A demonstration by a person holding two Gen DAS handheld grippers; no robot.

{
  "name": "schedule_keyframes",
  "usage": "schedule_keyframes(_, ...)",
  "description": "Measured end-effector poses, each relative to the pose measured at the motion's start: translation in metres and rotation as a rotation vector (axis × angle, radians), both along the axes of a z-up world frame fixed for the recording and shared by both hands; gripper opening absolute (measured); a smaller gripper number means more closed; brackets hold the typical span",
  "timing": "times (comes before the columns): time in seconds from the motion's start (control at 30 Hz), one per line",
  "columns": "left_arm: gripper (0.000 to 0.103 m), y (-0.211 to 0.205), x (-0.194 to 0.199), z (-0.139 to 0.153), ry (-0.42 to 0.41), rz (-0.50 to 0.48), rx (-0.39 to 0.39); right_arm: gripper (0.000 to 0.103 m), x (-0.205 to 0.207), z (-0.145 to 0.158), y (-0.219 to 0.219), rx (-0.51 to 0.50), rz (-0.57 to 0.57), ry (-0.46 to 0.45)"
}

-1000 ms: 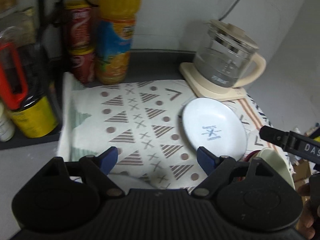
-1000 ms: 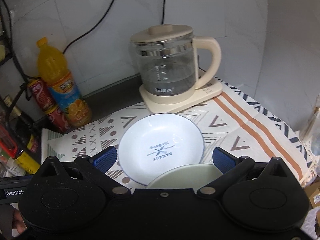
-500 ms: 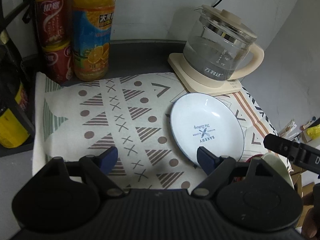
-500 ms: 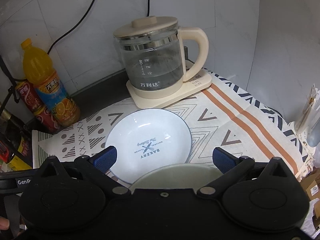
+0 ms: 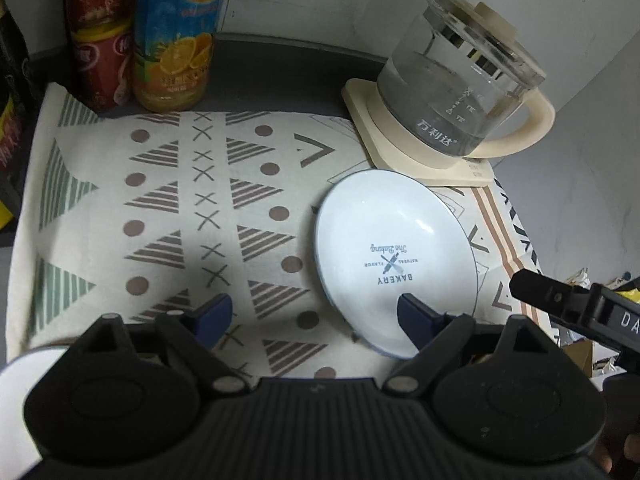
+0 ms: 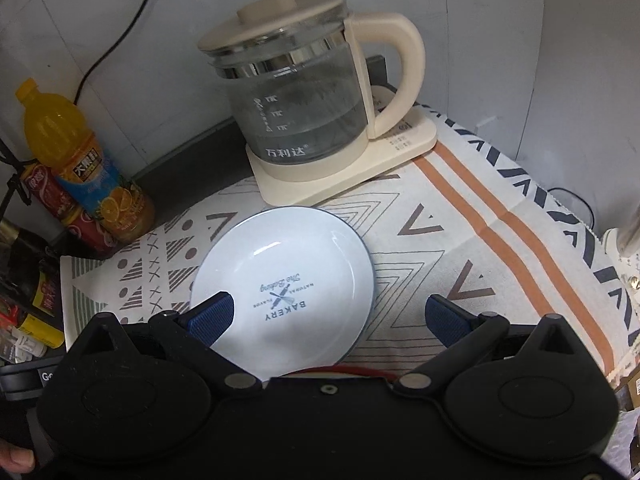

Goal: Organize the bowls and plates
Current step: 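Move both tools to the smaller white plate printed 'BAKERY', then close both tools on the rim of the 'BAKERY' plate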

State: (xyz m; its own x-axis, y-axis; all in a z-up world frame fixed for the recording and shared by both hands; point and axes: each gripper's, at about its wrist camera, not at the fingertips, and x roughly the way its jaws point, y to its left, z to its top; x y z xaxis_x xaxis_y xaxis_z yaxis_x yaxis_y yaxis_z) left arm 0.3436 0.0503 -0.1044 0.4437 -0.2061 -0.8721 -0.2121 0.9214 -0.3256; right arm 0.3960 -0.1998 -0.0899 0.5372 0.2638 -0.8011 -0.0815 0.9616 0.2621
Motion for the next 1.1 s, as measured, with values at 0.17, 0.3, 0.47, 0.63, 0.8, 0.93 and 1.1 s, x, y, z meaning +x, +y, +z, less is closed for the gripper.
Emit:
schedule_keyframes(0.17,0.088,-0.008,0.005,-0.007,0.001,0.021,-0.026,0.103,0.016,-0.008,-0.007,0.012,0.02,0.037)
schedule_keyframes(0.3,0.088,-0.011,0.01,-0.017,0.032,0.05,-0.039,0.094,0.027,-0.017,-0.014,0.032,0.03,0.085)
schedule_keyframes(0.47,0.085,-0.013,0.017,-0.028,0.058,0.066,-0.055,0.086,0.04,-0.032,-0.018,0.057,0.035,0.148)
schedule_keyframes(0.63,0.071,-0.016,0.025,-0.041,0.094,0.075,-0.057,0.07,0.053,-0.048,-0.015,0.093,0.061,0.216)
schedule_keyframes(0.8,0.058,-0.019,0.031,-0.05,0.125,0.086,-0.072,0.061,0.065,-0.061,-0.013,0.11,0.061,0.285)
schedule_keyframes(0.93,0.054,-0.022,0.035,-0.052,0.124,0.088,-0.063,0.049,0.074,-0.071,-0.007,0.113,0.071,0.333)
schedule_keyframes(1.1,0.043,-0.022,0.042,-0.054,0.121,0.089,-0.071,0.04,0.08,-0.082,-0.005,0.102,0.057,0.388)
